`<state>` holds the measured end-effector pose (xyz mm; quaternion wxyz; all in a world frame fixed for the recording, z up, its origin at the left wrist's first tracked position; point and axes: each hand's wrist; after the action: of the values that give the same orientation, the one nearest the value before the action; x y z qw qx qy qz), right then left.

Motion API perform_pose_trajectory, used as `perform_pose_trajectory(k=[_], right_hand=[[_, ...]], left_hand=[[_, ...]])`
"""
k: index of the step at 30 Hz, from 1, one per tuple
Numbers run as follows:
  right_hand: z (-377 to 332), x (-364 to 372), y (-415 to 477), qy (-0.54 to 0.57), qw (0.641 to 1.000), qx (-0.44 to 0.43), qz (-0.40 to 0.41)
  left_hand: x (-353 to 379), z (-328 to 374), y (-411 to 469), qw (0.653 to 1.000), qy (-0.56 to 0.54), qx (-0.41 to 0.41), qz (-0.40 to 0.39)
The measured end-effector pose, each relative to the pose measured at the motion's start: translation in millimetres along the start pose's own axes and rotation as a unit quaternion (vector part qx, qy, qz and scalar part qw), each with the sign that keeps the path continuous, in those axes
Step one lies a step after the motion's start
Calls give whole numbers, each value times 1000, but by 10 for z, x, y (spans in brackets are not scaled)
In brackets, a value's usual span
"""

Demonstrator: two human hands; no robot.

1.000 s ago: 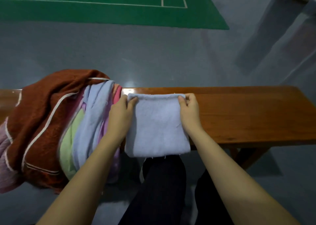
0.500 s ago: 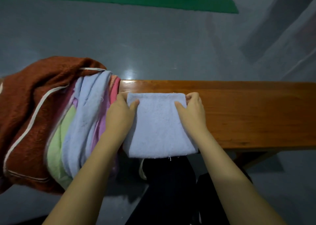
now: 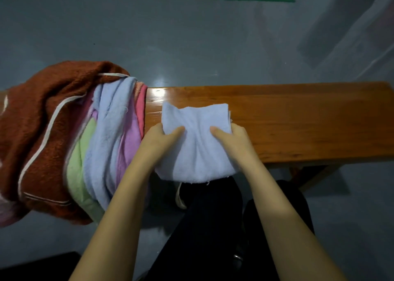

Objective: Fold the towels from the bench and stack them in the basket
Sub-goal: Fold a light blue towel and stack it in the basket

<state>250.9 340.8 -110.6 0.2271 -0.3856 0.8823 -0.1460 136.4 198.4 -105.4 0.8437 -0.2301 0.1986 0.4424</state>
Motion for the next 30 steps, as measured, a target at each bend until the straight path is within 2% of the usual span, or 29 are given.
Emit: perform_pose_trajectory(k=[4, 7, 13, 18, 23, 30], right_hand=[[118, -241, -204, 40, 996, -64, 52], [176, -585, -474, 97, 986, -103, 91], [417, -1578, -1159, 170, 953, -136, 212], [817, -2383, -1846, 169, 924, -116, 324], [1364, -3107, -2576, 183, 871, -69, 451], [2316, -3628, -3547, 185, 770, 28, 610]], left_hand=[[134, 151, -223, 993, -33, 111, 14], [289, 419, -412, 985, -55, 163, 8], [848, 1152, -908, 958, -112, 255, -72], [1607, 1729, -1485, 924, -109, 333, -155], [2432, 2183, -2105, 869, -67, 399, -284], [3545, 2452, -3067, 791, -30, 437, -426]])
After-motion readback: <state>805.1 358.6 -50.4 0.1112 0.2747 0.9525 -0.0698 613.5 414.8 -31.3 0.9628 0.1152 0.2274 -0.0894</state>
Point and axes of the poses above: each hand's wrist, its own y-axis towards the middle knuckle, its own x-axis out of the palm, z = x × y, and after that the axes turned 8 degrees about x, right-handed
